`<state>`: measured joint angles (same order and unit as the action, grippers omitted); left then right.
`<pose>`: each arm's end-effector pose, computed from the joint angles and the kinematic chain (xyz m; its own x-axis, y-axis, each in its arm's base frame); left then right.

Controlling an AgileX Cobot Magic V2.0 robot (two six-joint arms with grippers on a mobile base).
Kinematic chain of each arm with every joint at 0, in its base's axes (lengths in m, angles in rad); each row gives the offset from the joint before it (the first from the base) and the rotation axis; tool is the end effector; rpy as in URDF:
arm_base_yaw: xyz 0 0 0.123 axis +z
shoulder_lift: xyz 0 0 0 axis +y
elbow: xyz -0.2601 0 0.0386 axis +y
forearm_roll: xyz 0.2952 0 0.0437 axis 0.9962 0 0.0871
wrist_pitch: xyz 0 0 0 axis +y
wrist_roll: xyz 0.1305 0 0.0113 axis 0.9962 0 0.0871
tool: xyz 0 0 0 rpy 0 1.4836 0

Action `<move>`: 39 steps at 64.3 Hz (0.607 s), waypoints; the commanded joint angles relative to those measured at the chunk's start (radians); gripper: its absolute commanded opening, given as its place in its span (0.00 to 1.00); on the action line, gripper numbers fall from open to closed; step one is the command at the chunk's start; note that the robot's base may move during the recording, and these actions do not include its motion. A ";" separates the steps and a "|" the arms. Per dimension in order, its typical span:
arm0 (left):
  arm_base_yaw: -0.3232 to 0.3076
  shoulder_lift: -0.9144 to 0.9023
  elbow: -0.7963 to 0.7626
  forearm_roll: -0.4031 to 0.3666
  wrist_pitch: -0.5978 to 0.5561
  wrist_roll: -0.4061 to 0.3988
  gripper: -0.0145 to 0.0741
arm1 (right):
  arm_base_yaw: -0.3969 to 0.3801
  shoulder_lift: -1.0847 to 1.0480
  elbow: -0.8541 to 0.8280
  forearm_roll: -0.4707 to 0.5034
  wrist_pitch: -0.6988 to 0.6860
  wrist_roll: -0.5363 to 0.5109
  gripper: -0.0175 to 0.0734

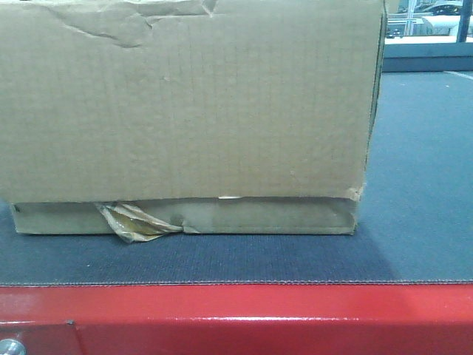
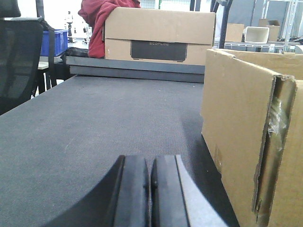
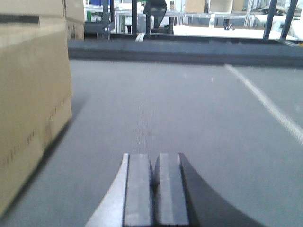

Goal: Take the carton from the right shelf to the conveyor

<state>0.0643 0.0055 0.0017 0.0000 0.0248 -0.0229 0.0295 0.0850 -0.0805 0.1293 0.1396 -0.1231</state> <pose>0.1661 0.0107 0.2117 0.0565 -0.0193 -0.9982 -0.0630 0.9978 -0.0229 0.1701 0.0074 0.2185 -0.0559 0.0033 -0.9984 -0.0471 0.9989 0.0059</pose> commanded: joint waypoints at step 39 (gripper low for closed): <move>0.002 -0.006 -0.002 0.000 -0.016 0.005 0.18 | -0.005 -0.085 0.081 0.007 -0.064 -0.013 0.12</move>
<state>0.0643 0.0055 0.0017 0.0000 0.0248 -0.0209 0.0295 0.0085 0.0000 0.1293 0.1031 -0.1286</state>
